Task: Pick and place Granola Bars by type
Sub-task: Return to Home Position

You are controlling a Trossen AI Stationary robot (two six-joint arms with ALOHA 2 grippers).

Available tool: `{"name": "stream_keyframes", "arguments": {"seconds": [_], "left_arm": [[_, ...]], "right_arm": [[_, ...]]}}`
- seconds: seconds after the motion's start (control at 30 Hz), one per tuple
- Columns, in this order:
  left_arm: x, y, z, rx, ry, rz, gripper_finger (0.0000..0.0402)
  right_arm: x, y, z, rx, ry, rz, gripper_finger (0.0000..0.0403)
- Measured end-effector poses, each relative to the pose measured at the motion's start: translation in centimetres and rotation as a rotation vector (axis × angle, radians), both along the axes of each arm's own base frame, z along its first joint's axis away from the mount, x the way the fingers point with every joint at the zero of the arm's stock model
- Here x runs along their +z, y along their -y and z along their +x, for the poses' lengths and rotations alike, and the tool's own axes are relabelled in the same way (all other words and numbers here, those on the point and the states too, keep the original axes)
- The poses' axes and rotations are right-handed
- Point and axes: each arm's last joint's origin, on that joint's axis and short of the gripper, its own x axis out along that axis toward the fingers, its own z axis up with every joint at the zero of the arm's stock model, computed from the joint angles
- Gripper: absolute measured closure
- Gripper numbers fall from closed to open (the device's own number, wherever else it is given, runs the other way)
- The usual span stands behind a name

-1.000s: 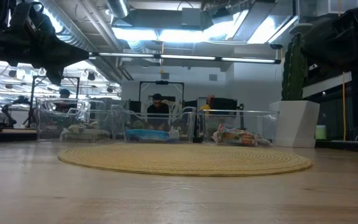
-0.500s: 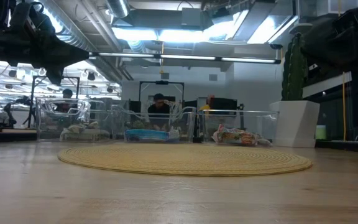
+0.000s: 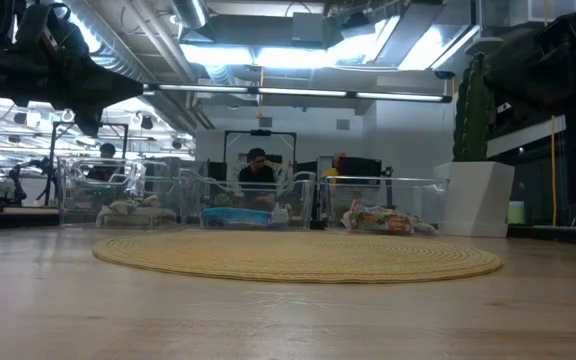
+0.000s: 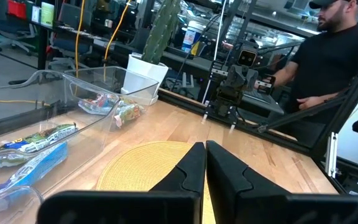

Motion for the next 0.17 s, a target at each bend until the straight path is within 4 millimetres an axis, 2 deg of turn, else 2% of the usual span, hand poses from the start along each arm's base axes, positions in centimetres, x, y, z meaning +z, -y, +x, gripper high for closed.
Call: {"name": "stream_keyframes", "arguments": {"seconds": [0.17], "left_arm": [[0.0,0.0,0.0,0.0,0.0,0.0,0.0397]], "right_arm": [[0.0,0.0,0.0,0.0,0.0,0.0,0.037]]}}
